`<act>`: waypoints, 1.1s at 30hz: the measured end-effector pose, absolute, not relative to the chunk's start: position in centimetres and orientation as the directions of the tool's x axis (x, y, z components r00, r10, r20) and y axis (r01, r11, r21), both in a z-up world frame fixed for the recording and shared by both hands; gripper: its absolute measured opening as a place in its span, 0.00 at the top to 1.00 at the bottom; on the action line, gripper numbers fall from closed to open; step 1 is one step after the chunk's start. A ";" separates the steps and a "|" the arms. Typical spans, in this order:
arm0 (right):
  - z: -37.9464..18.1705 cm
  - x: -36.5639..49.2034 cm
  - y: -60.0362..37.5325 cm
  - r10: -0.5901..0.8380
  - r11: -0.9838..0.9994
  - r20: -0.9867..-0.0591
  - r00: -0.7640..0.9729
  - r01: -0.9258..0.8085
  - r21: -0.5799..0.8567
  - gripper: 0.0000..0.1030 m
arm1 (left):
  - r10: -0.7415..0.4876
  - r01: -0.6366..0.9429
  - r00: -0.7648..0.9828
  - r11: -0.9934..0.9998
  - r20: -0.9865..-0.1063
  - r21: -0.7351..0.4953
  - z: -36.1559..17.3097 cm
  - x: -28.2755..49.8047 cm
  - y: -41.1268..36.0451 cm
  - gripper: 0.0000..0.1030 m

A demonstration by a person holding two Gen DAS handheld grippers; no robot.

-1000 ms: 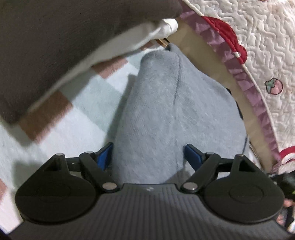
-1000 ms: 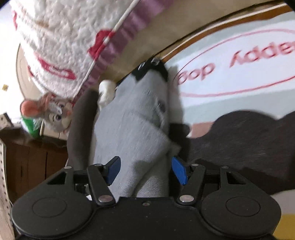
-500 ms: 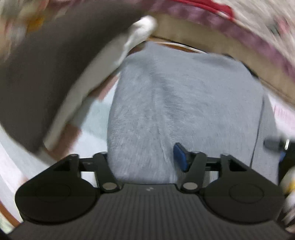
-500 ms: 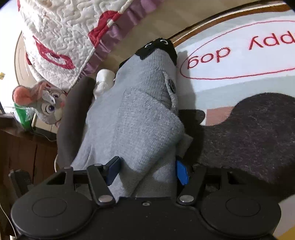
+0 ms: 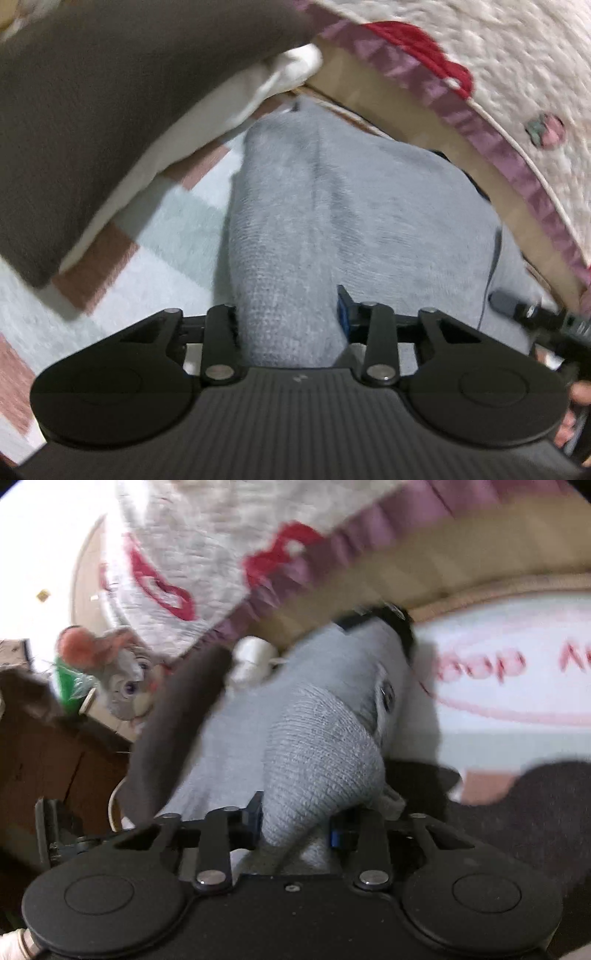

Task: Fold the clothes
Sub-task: 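Pinch the folded sweater with the right gripper while the left gripper presses it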

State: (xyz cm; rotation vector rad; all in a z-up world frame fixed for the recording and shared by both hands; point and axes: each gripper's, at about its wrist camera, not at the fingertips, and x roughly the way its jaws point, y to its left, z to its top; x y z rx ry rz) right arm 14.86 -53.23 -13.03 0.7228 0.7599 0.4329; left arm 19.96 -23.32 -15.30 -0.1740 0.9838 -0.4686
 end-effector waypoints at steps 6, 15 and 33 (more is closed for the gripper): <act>-8.5 12.7 -53.2 0.531 0.762 -0.522 0.668 -0.107 0.639 0.68 | -0.544 0.462 0.418 0.817 -0.728 -0.346 -12.9 18.8 -27.0 0.69; -11.8 12.2 -59.2 0.479 0.749 -0.667 0.571 0.131 0.650 0.59 | -0.465 0.414 0.390 0.859 -0.795 -0.300 -17.0 18.0 -27.7 0.33; -14.9 13.7 -57.7 0.580 0.635 -0.448 0.680 -0.034 0.771 0.63 | -0.542 0.452 0.458 0.825 -0.704 -0.340 -15.8 17.8 -27.1 0.67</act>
